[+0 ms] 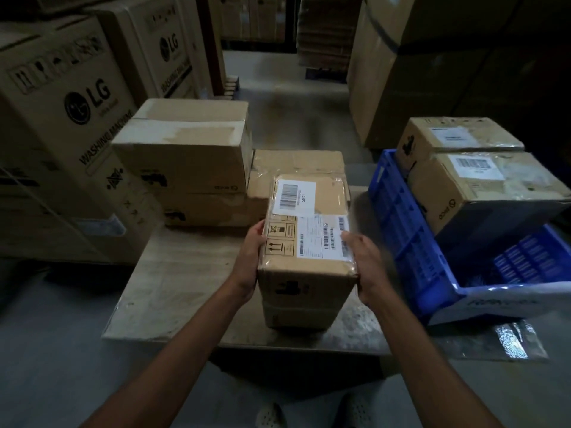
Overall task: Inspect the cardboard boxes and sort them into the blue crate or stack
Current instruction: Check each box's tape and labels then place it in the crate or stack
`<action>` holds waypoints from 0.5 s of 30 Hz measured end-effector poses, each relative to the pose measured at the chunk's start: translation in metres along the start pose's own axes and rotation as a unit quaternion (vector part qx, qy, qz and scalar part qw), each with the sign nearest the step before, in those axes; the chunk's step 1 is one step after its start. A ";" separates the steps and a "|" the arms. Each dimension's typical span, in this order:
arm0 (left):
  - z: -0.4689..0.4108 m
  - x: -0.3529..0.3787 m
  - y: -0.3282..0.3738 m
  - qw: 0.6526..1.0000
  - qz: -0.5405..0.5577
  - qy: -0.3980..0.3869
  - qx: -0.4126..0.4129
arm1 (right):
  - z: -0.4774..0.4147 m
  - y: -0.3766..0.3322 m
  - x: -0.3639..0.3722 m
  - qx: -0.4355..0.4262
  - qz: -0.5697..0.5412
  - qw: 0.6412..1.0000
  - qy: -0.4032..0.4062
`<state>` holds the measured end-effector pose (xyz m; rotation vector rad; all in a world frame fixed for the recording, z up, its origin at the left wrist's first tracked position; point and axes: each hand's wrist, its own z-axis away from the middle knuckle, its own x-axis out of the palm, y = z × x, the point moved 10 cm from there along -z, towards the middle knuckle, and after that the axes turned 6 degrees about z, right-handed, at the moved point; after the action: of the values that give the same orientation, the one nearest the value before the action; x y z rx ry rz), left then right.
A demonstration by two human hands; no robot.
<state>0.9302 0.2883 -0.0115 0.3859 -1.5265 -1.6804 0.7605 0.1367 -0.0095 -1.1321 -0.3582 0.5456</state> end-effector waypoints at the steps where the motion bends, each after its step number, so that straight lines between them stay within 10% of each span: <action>1: 0.000 -0.002 0.007 0.999 -0.042 0.011 0.011 | 0.002 -0.005 -0.003 -0.006 0.031 0.999 0.008; 4: 0.017 -0.005 0.061 0.968 -0.164 0.053 0.184 | 0.018 -0.040 -0.012 -0.115 0.216 0.966 0.079; 9: 0.050 0.049 0.073 0.809 -0.472 -0.051 0.347 | 0.066 -0.064 0.048 -0.372 0.531 0.756 0.088; 12: 0.045 0.063 0.044 0.725 -0.602 -0.079 0.324 | 0.064 -0.049 0.056 -0.351 0.568 0.741 0.068; 15: 0.043 0.061 0.039 0.728 -0.612 -0.086 0.297 | 0.064 -0.048 0.050 -0.346 0.569 0.742 0.070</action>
<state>0.8763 0.2751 0.0520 1.9892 -2.1126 -2.0675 0.7786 0.1985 0.0590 -2.0933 0.3864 1.4685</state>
